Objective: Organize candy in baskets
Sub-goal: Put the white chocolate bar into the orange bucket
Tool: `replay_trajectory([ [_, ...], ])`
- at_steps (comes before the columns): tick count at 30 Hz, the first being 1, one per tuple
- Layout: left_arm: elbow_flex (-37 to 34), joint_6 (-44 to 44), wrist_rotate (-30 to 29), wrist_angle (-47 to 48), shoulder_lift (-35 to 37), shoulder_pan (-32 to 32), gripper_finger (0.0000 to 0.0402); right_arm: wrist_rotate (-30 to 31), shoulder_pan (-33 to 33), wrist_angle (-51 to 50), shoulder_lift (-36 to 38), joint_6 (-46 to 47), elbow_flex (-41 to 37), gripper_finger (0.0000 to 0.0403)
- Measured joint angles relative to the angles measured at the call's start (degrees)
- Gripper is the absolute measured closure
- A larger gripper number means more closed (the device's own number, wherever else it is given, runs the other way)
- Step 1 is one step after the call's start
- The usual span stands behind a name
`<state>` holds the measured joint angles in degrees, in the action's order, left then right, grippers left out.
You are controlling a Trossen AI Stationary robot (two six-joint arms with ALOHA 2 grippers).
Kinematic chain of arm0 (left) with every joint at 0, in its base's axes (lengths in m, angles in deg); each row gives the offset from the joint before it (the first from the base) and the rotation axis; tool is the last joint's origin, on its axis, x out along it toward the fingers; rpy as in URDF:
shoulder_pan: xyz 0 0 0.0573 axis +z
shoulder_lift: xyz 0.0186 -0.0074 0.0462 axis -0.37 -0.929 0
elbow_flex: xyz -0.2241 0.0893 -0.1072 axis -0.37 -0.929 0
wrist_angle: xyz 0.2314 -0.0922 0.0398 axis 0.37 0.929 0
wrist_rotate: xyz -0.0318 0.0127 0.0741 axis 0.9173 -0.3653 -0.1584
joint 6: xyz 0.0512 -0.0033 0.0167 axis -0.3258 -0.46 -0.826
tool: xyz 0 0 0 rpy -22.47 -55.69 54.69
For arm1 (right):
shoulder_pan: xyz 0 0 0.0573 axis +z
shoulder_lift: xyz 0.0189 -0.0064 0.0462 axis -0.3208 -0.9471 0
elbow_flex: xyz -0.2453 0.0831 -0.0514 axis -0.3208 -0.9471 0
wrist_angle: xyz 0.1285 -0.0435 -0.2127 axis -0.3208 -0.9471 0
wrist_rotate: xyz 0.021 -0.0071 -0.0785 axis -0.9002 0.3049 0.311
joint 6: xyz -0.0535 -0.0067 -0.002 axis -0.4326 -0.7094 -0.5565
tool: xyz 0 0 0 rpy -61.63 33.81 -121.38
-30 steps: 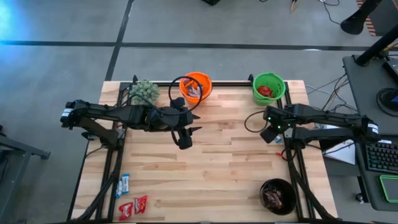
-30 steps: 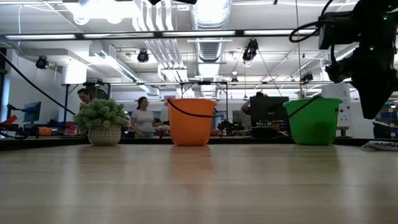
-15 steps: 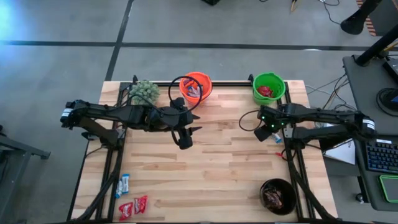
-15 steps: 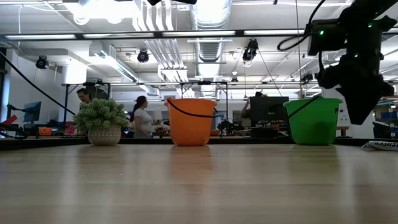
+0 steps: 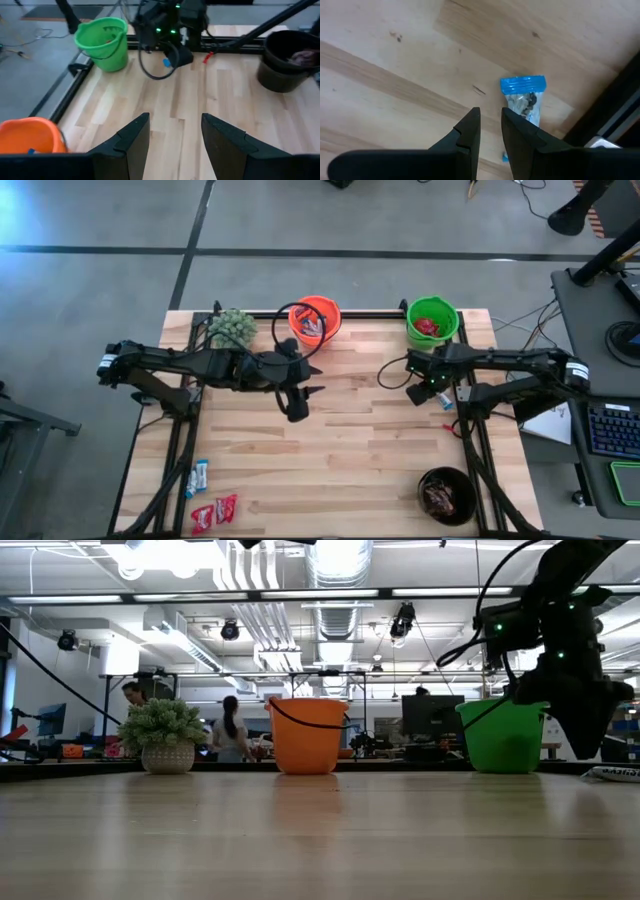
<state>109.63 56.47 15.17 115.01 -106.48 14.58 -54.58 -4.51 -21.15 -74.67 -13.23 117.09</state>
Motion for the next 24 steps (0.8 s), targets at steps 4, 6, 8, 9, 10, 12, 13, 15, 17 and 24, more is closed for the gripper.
replay_trajectory([
  [4, 0.0, -0.1, 1.2, 0.0, 0.0, 0.0, 0.0239, 0.2, 0.0, -0.7, 0.7, -0.8, 2.0, 0.0326],
  [6, 0.0, -0.2, 1.3, 0.0, 0.0, 0.0, 0.0239, 0.2, 0.0, -2.2, 0.8, -1.3, 3.4, 0.0315],
  [8, 0.0, -0.2, 1.3, 0.0, 0.0, 0.0, 0.0239, 0.3, -0.1, -3.6, 0.7, -2.1, 4.8, 0.0302],
  [9, 0.0, -0.2, 1.2, 0.0, 0.0, 0.0, 0.0239, 0.5, -0.1, -4.1, 0.7, -2.3, 5.3, 0.0294],
  [10, 0.0, -0.2, 1.2, 0.1, 0.0, 0.0, 0.0239, 0.7, -0.1, -4.6, 0.6, -2.5, 5.6, 0.0286],
  [12, 0.0, -0.2, 1.3, 0.2, 0.0, 0.0, 0.0239, 1.1, -0.1, -5.7, 0.5, -2.6, 5.6, 0.027],
  [13, 0.0, -0.2, 1.2, 0.2, 0.0, 0.0, 0.0239, 1.4, -0.1, -6.5, 0.3, -2.7, 5.6, 0.0263],
  [15, 0.0, -0.2, 1.2, 0.2, 0.0, 0.0, 0.0239, 2.8, -0.1, -8.6, -0.3, -2.7, 5.5, 0.0251],
  [17, 0.0, -0.2, 1.2, 0.4, 0.0, 0.0, 0.0239, 3.5, -0.1, -10.8, -1.0, -2.7, 5.5, 0.0242],
  [24, 0.0, -0.2, 1.2, 1.9, 0.0, 0.0, 0.0239, 3.2, -0.2, -10.8, -1.6, -1.2, 5.5, 0.0229],
])
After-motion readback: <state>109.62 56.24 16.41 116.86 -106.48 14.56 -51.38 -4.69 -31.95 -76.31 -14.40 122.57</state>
